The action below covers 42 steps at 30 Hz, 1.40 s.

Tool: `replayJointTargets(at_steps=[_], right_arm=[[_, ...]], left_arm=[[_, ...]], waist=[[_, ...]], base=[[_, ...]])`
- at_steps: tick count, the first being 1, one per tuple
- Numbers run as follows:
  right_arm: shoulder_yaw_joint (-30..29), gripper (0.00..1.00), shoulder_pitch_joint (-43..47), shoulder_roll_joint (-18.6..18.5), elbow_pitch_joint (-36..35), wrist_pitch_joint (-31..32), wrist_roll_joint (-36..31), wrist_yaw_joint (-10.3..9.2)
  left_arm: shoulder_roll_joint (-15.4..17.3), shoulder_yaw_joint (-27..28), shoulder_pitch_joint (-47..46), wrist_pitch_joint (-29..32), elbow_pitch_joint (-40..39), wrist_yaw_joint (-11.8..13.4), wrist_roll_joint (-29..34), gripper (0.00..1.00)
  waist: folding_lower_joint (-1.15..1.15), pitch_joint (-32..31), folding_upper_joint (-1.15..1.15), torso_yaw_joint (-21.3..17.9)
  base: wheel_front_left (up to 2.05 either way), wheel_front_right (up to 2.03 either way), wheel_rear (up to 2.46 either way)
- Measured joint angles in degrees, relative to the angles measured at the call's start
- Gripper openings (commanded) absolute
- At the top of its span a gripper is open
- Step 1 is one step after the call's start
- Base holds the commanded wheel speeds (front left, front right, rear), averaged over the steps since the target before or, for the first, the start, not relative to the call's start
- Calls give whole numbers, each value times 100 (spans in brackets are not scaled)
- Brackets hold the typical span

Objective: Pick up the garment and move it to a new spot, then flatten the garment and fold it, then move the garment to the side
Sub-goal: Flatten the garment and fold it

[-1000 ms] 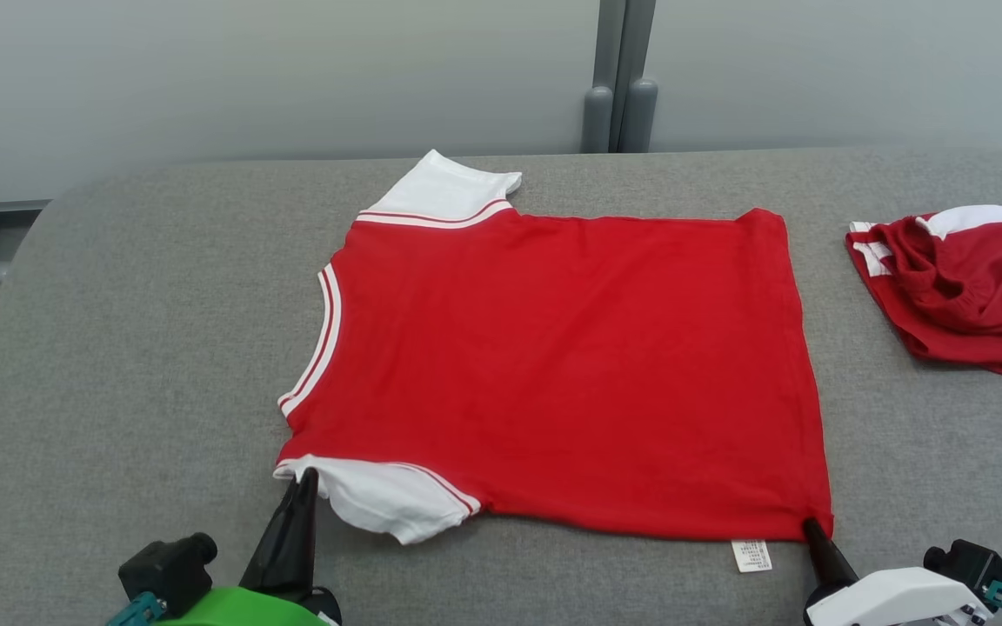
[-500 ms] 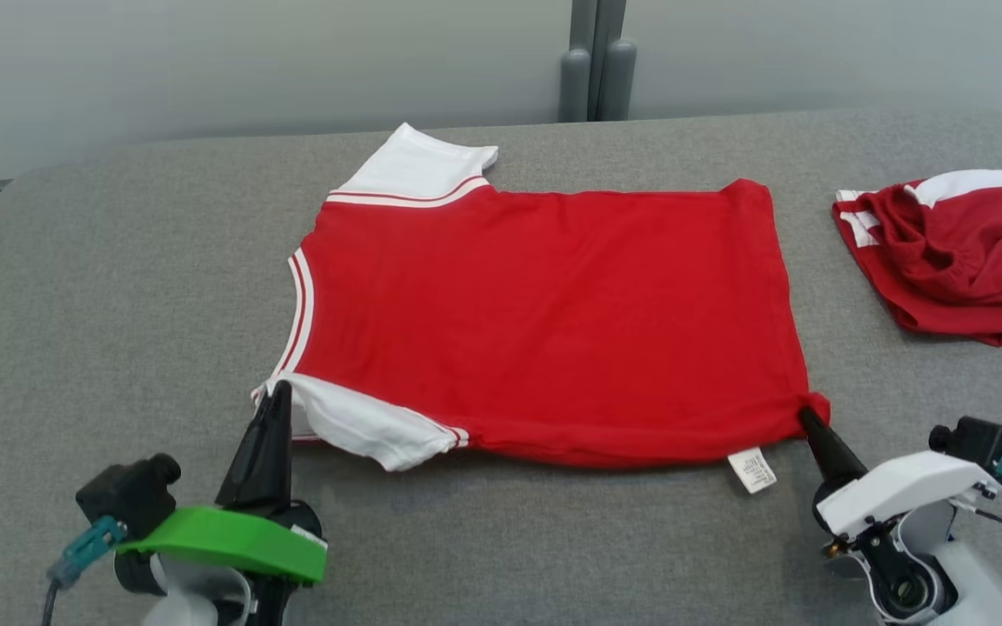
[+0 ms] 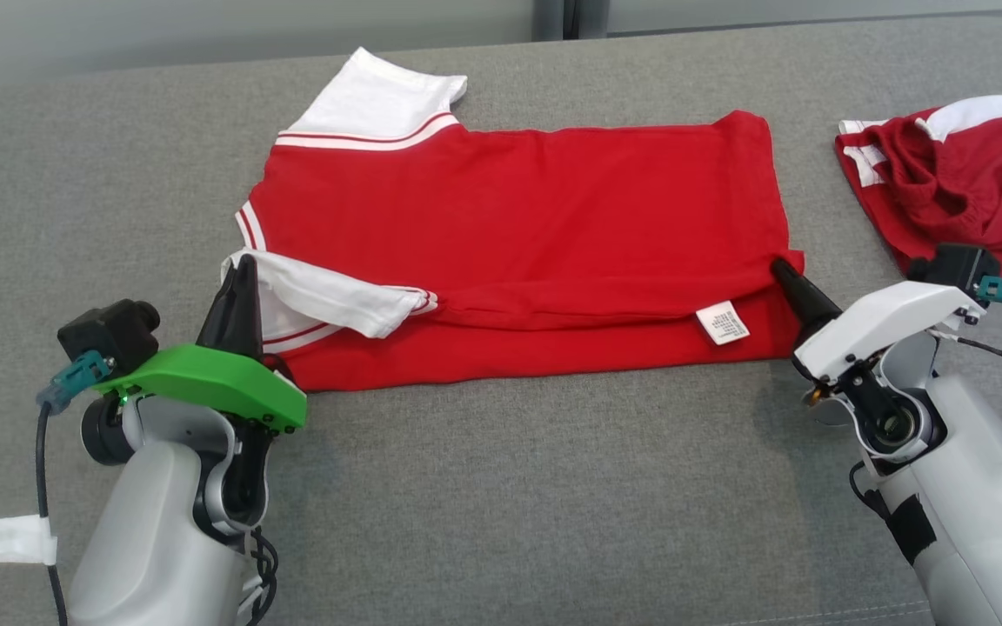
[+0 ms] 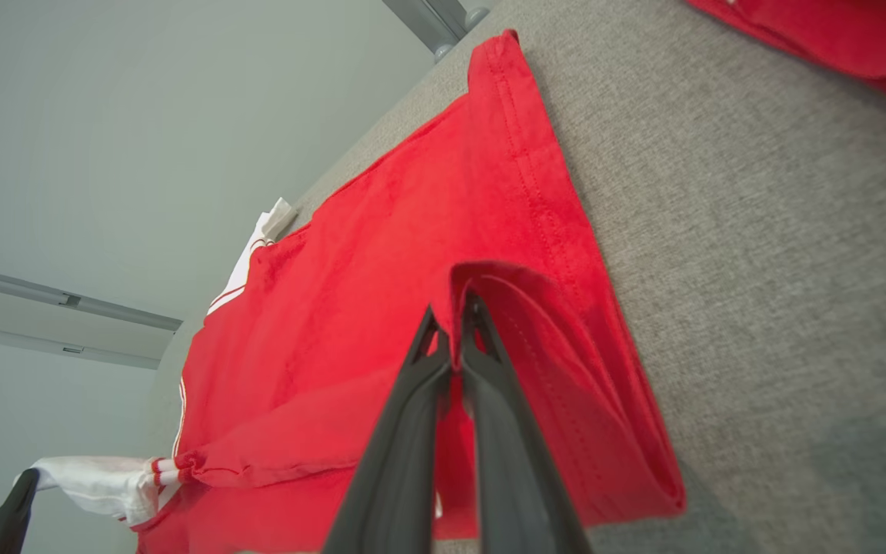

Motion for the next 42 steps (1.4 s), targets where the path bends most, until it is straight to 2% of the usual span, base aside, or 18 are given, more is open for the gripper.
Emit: replayJointTargets(at_steps=[1,2,3,5,6,7,8,9,17,25,28,34,42], right_arm=[[21,0,-66,16,71,42,-5,-42],[33,6,-118,31,129,47,-13,-42],[32,22,-168,35,183,58,-19,-45],[5,45,-260,44,287,47,-22,-93],[-19,84,-298,58,325,20,-22,-93],[-36,100,-331,81,343,3,-21,-90],[-73,100,-371,120,357,-40,-18,-89],[-115,100,-417,167,378,-94,-1,-85],[-444,100,-686,392,504,-480,221,-66],[-285,100,-711,144,524,-1022,-169,180],[-223,100,-504,1,511,-1289,-378,230],[-91,100,262,13,559,-1692,-532,278],[64,100,714,243,626,-1820,-616,279]], left_arm=[[-1,1,-75,3,89,1,19,0],[-1,2,-153,3,160,1,36,0],[-4,-3,-238,2,218,1,41,0],[-10,-15,-415,-2,361,-1,41,0],[-15,-16,-492,-8,432,-1,41,0],[-20,-15,-557,-8,504,-2,41,20],[-25,-14,-611,-11,556,-7,41,49],[-29,-13,-654,-45,613,-18,38,100],[-41,75,-862,-242,932,-111,20,100],[-54,48,-803,-396,1185,-369,-86,100],[-68,124,-525,-444,1256,-421,-283,100],[-70,202,232,-482,1503,-472,-592,100],[-83,338,619,-256,1681,-514,-1149,100]], waist=[[0,53,0,-18],[0,106,0,-36],[0,157,0,-53],[0,248,0,-84],[0,286,0,-96],[0,315,0,-108],[0,336,0,-118],[0,345,0,-128],[0,234,0,-139],[0,66,0,-94],[0,-33,0,-63],[0,-286,0,-2],[0,-597,0,24]], base=[[0,0,0],[0,0,0],[0,0,0],[0,0,0],[0,0,0],[0,0,0],[0,0,0],[0,0,0],[0,0,0],[0,0,0],[0,0,0],[0,0,0],[0,0,0]])
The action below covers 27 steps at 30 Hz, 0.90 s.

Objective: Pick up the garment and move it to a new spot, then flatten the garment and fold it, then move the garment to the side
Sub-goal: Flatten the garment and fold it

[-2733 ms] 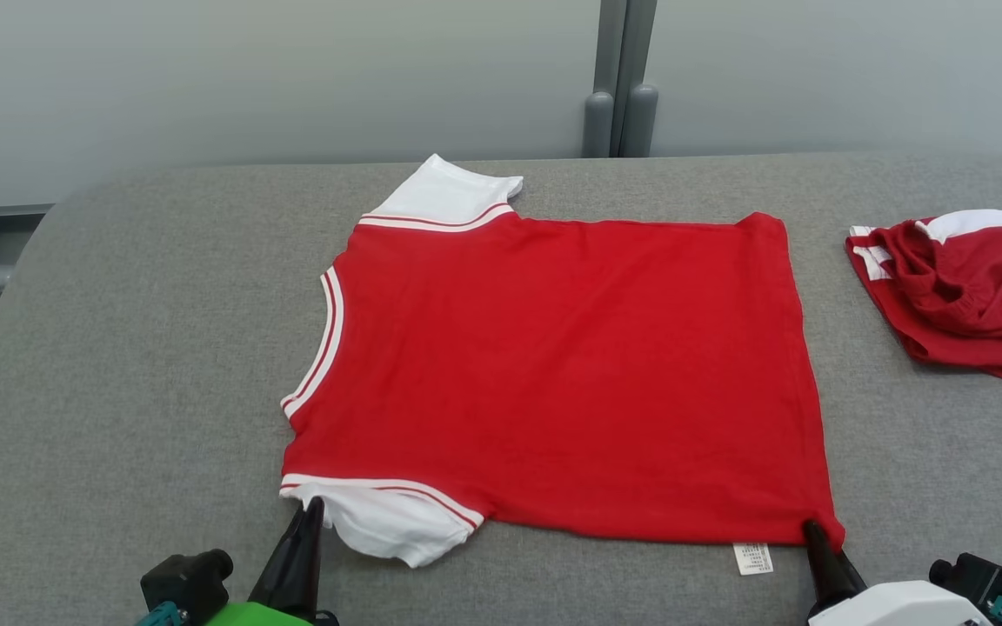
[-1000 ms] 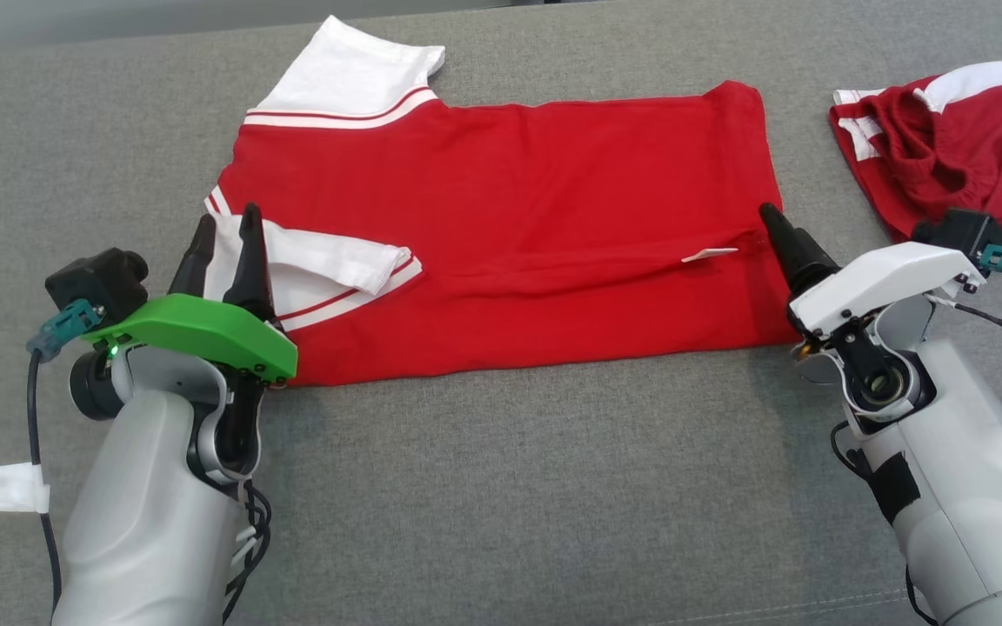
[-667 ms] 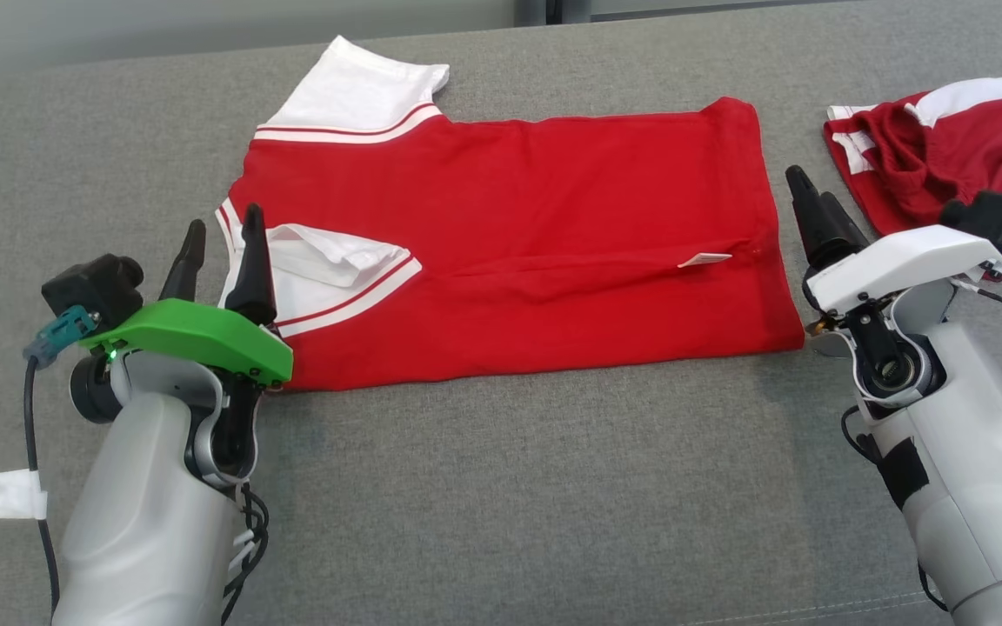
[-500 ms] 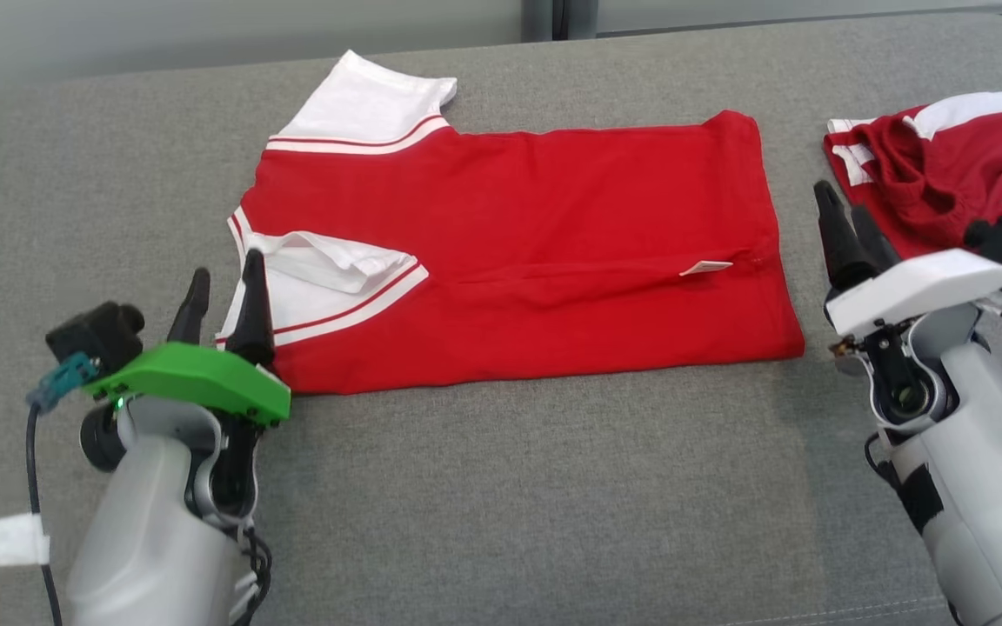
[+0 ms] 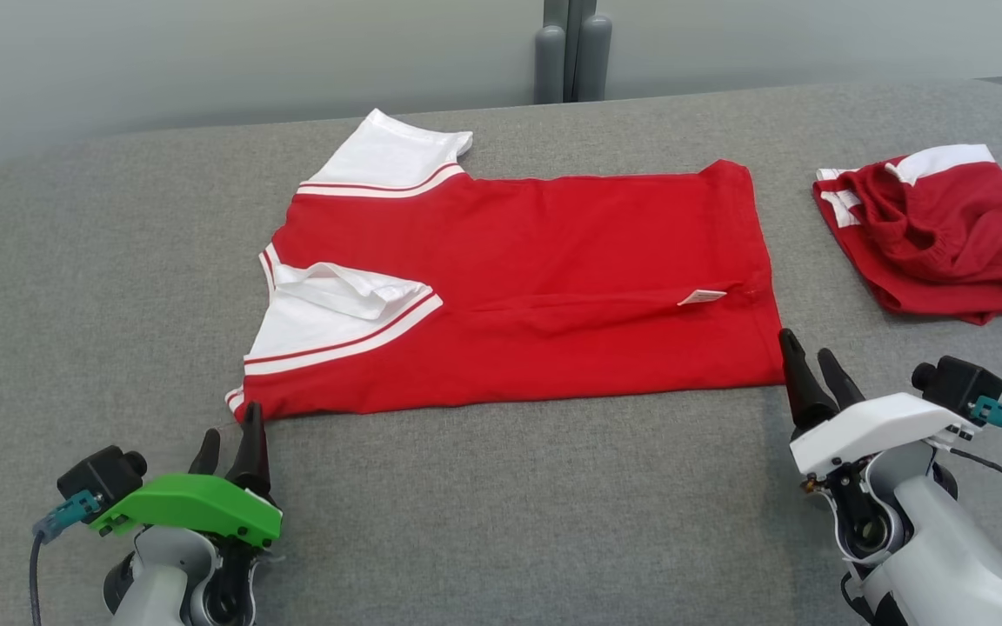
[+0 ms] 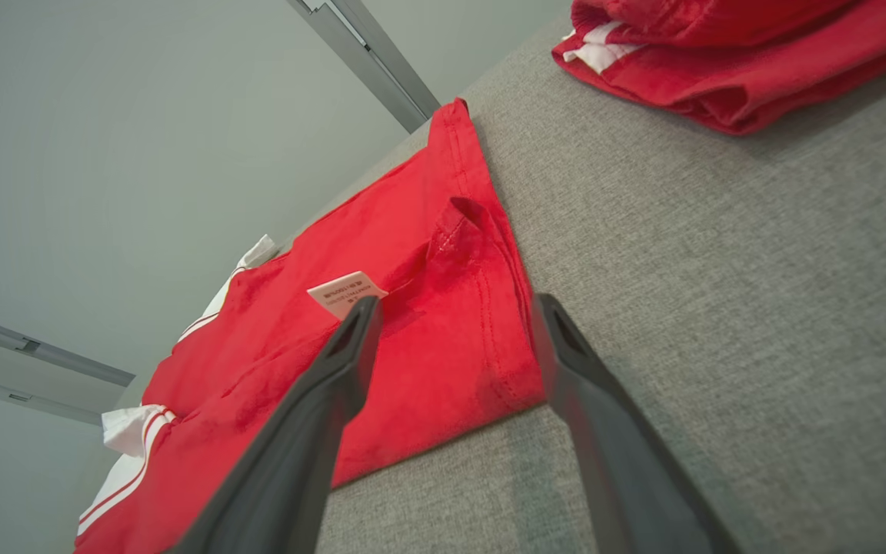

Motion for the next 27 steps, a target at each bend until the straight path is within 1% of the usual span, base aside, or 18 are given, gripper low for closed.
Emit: replayJointTargets(at_steps=[4,10,19,27], right_arm=[[20,100,96,52,49,-25,-1,-1],[149,100,94,127,47,-43,-60,0],[64,100,86,222,78,-48,14,0],[34,100,1,268,157,-91,64,9]], left_arm=[[-12,-5,-1,146,55,-7,-232,100],[-19,21,-15,226,146,29,-354,100],[-23,25,-325,122,116,38,-587,100],[-30,-77,-459,25,114,37,-757,100]], waist=[[0,-10,0,-39],[0,101,0,-139],[0,352,0,-263],[0,530,0,-215]], base=[[0,0,0],[0,0,0],[0,0,0],[0,0,0]])
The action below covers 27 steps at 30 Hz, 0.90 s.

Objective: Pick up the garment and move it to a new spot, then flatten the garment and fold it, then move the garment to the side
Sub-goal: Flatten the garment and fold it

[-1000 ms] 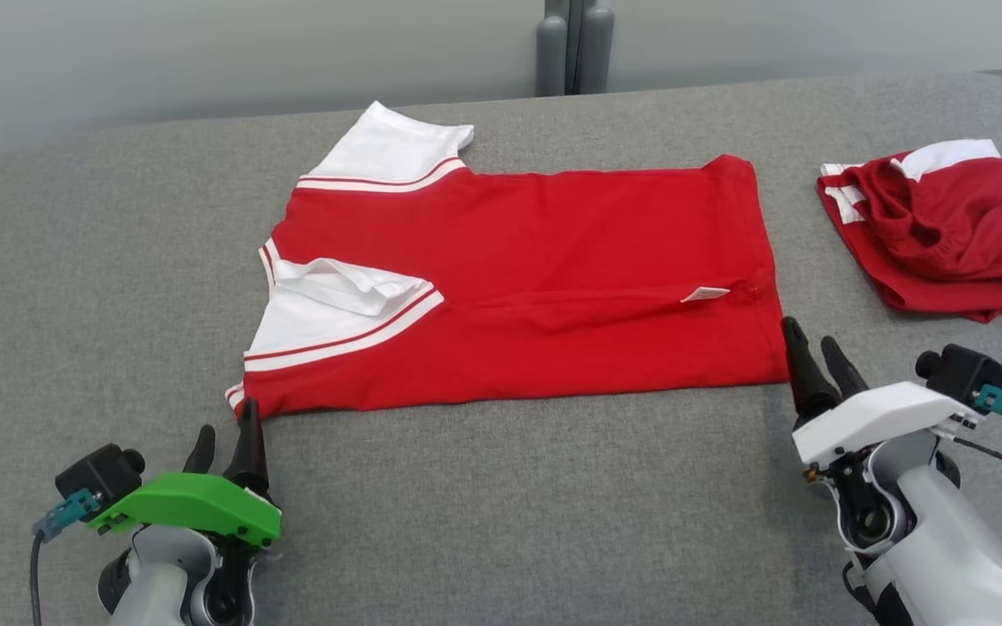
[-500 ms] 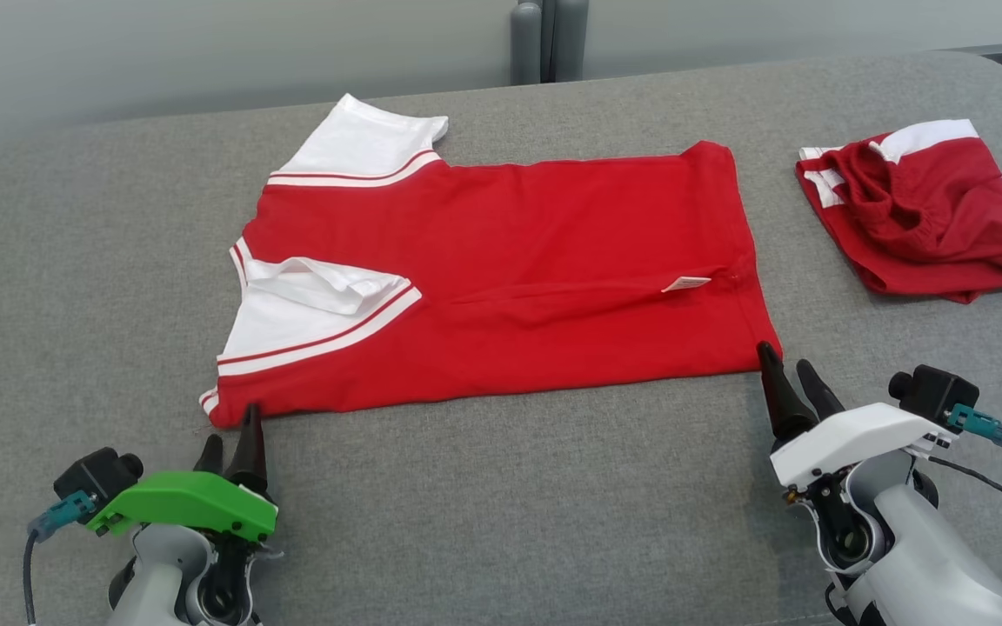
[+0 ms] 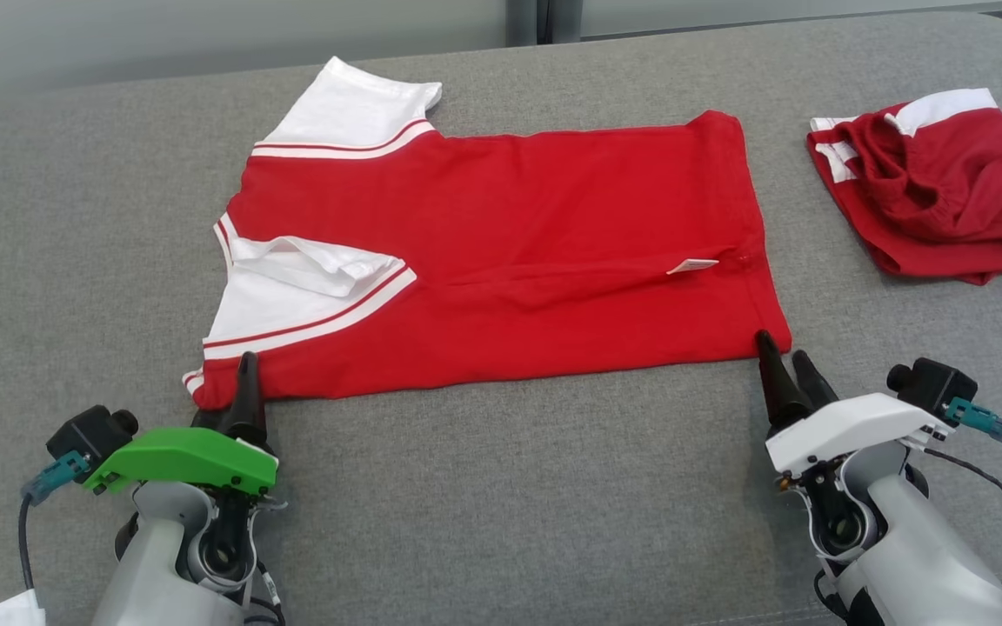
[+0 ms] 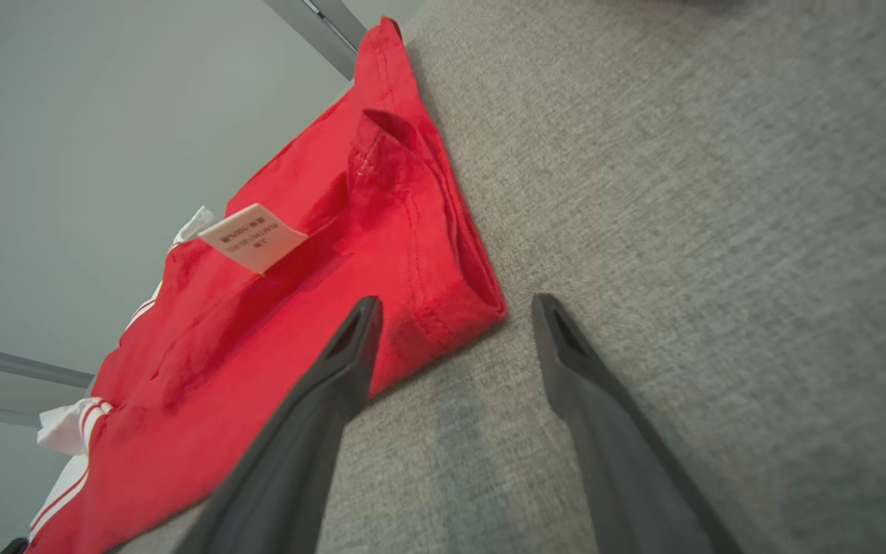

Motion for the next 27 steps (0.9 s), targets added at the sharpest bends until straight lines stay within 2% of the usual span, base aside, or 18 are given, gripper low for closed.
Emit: replayJointTargets(at_steps=[7,8,9,10,13,27], right_arm=[[122,100,-325,12,143,60,10,19],[135,78,-339,11,160,60,10,38],[145,45,-360,10,175,60,10,41],[157,35,-393,9,190,60,8,41],[185,0,-424,8,222,59,-1,42],[25,0,-315,54,132,0,367,113]], left_arm=[[1,-148,-178,-79,13,-3,-186,100],[2,-161,-192,-89,18,-13,-190,94],[1,-176,-196,-112,19,-23,-192,74],[2,-198,-198,-120,20,-36,-200,49],[7,-271,-212,-164,34,-64,-240,0],[-8,-299,-70,-364,-74,-296,-247,0]], waist=[[0,141,0,81],[0,153,0,93],[0,162,0,102],[0,168,0,108],[0,176,0,117],[0,1,0,121]], base=[[0,0,0],[0,0,0],[0,0,0],[0,0,0],[0,0,0],[0,0,0]])
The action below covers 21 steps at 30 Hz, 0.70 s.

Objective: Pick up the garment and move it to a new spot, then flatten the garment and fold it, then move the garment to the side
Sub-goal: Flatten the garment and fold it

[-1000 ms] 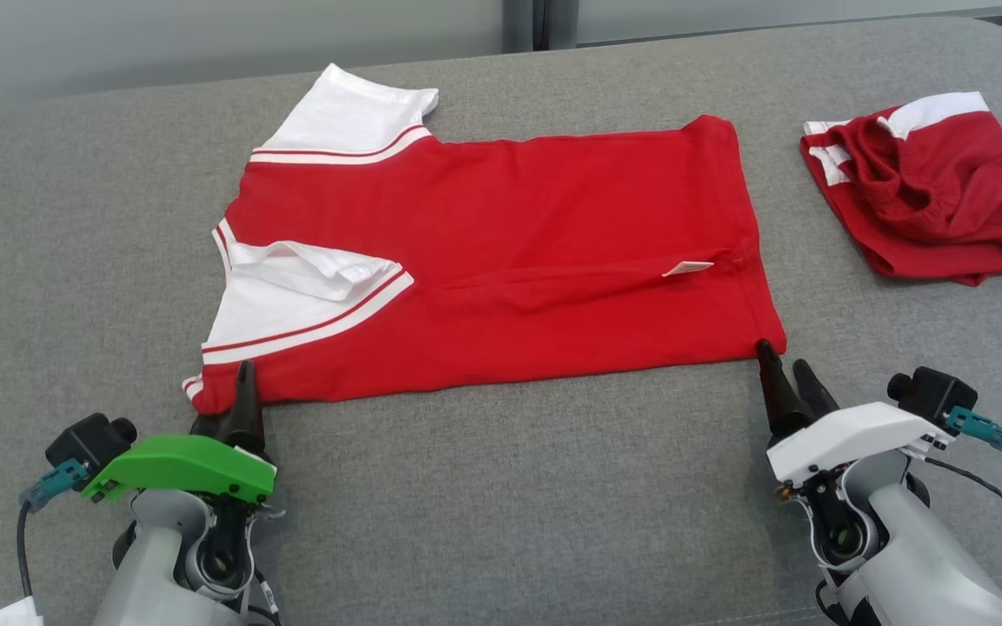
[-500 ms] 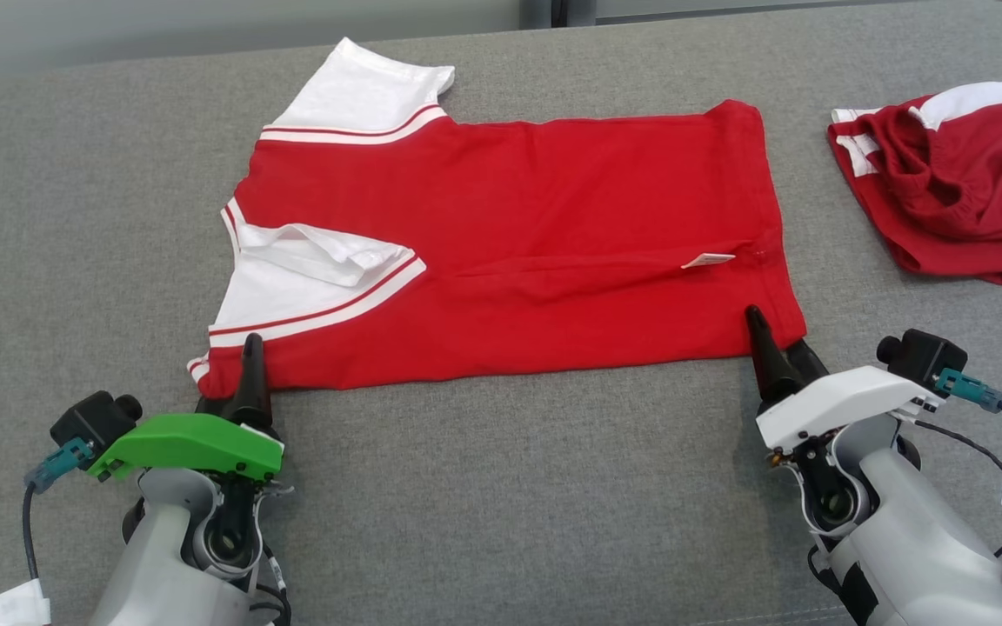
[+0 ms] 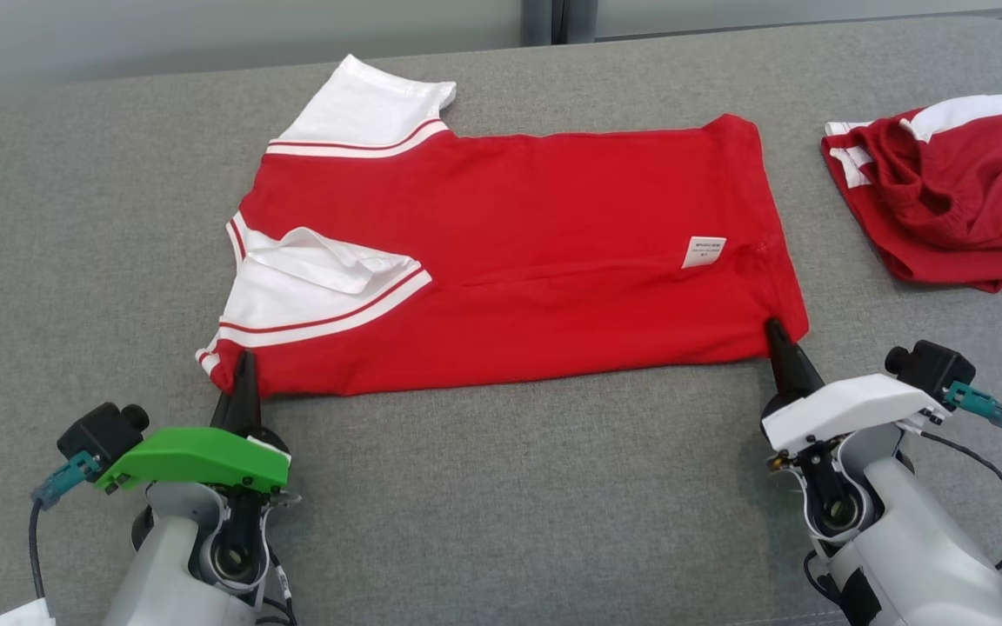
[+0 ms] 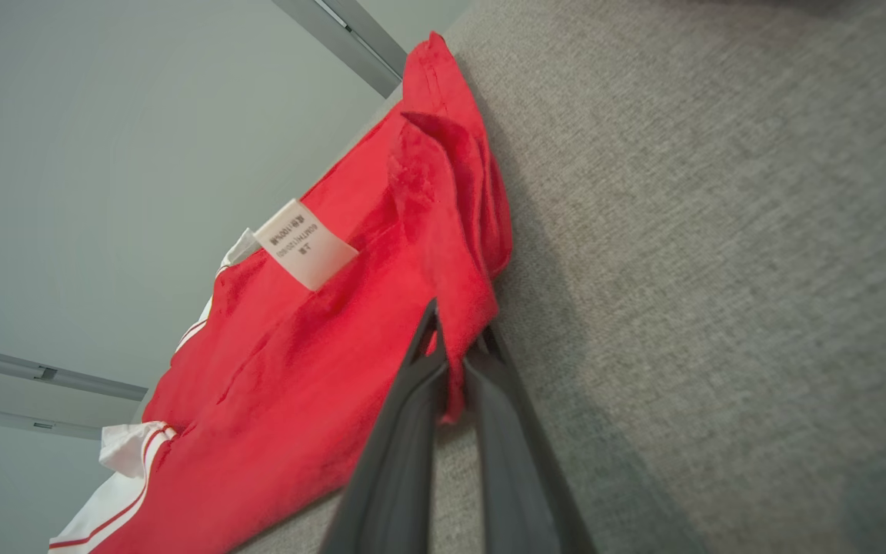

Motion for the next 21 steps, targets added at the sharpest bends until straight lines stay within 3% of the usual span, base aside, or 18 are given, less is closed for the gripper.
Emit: replayJointTargets(at_steps=[10,21], right_arm=[[24,0,444,-76,-299,-1,145,29],[91,0,1448,-431,-834,111,318,29]], left_arm=[[-7,-16,666,-51,-412,-93,-212,0],[1,-211,1850,-51,-1016,-116,-619,0]], waist=[[0,-341,0,53],[0,-719,0,133]], base=[[0,0,0],[0,0,0]])
